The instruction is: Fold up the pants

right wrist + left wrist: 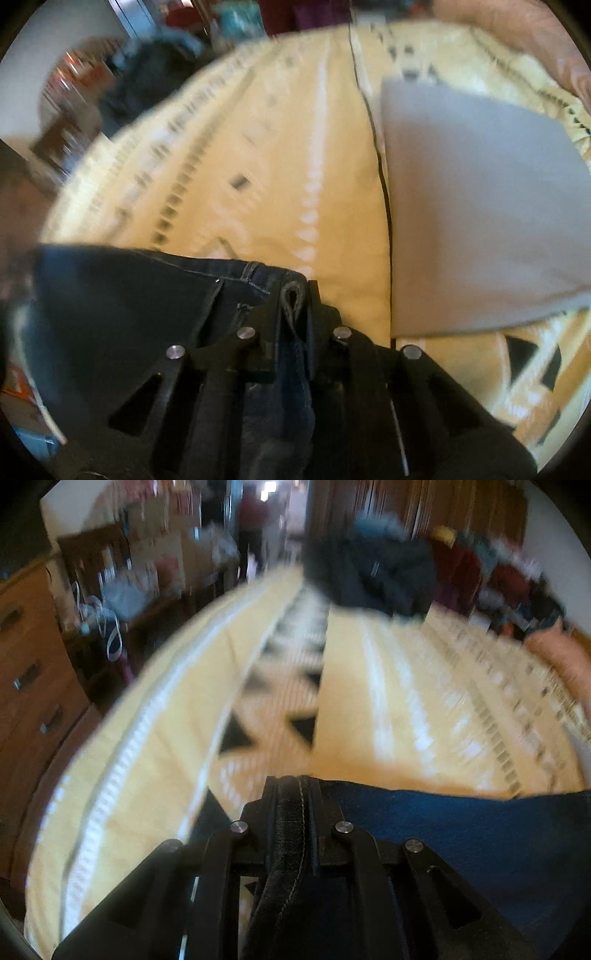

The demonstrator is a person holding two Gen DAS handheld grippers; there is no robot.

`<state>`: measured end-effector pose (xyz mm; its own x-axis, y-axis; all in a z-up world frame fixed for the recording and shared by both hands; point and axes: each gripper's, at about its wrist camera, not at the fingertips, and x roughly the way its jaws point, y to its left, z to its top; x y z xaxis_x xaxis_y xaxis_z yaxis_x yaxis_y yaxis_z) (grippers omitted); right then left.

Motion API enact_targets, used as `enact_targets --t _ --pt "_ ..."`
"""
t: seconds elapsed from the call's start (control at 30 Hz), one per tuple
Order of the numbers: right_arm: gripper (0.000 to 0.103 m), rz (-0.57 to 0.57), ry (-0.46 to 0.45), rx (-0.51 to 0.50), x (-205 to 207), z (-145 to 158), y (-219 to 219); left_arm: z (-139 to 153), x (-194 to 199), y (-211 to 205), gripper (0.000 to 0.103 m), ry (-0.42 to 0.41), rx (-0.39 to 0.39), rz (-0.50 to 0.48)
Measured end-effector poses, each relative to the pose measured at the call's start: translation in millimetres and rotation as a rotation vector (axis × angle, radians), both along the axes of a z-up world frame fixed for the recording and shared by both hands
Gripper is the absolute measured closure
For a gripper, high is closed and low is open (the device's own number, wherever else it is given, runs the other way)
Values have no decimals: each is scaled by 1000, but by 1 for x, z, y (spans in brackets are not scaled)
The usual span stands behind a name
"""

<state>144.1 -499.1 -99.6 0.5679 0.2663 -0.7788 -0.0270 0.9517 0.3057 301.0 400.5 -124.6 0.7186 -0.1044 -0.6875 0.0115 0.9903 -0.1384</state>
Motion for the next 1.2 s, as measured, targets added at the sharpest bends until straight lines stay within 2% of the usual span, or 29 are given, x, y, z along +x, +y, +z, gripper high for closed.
enact_targets --t 0.17,0.2,0.23,0.3,0.33,0.4,0.47,0.63,0.67,0.7,0.77,0.83,0.9,1.0,1.03,1.07,1.1,1.13,1.17,1.2 --pt "93 52 -112 36 -81 58 10 66 -77 9 89 -189 -107 -37" --pt "94 57 -117 33 -88 60 17 77 -101 14 89 -223 -129 -40" --pt "94 67 -117 21 -113 65 21 82 -116 17 89 -237 -138 -40" --pt "94 82 -102 1 -135 64 26 85 -155 30 89 -252 -178 -33" --pt "94 90 -87 -3 -160 61 29 81 -171 36 89 -247 -198 -33" --pt "94 96 -51 -22 -183 52 29 68 -204 48 89 -212 -217 -14" --pt "94 100 29 -39 -213 27 32 49 -229 58 89 -169 -242 8" --pt "96 111 228 -94 -242 -44 41 -28 -274 77 88 35 -283 75" --pt "101 101 244 -108 -243 -52 41 -41 -278 78 86 73 -274 94" --pt "101 91 245 -110 -244 -53 42 -50 -280 82 82 86 -290 109" --pt "99 60 253 -103 -242 -56 38 -53 -289 88 72 51 -326 149" --pt "97 65 263 -133 -238 -51 41 -49 -291 86 71 49 -317 159" --pt "94 75 261 -176 -239 -42 45 -44 -297 86 68 57 -294 164" --pt "92 102 216 -201 -240 -12 62 -32 -319 93 59 38 -302 201" --pt "90 112 196 -202 -244 -6 65 -26 -329 97 56 17 -303 215" --pt "79 126 171 -206 -242 3 75 -21 -341 101 56 -6 -292 244" --pt "60 135 155 -213 -241 8 81 -18 -348 106 56 -16 -283 274" --pt "52 156 122 -221 -236 16 96 -16 -359 113 56 -21 -278 312" --pt "44 187 92 -214 -227 22 113 -13 -371 118 56 -29 -279 349" --pt "43 211 78 -204 -227 24 124 -12 -383 121 56 -47 -289 370"
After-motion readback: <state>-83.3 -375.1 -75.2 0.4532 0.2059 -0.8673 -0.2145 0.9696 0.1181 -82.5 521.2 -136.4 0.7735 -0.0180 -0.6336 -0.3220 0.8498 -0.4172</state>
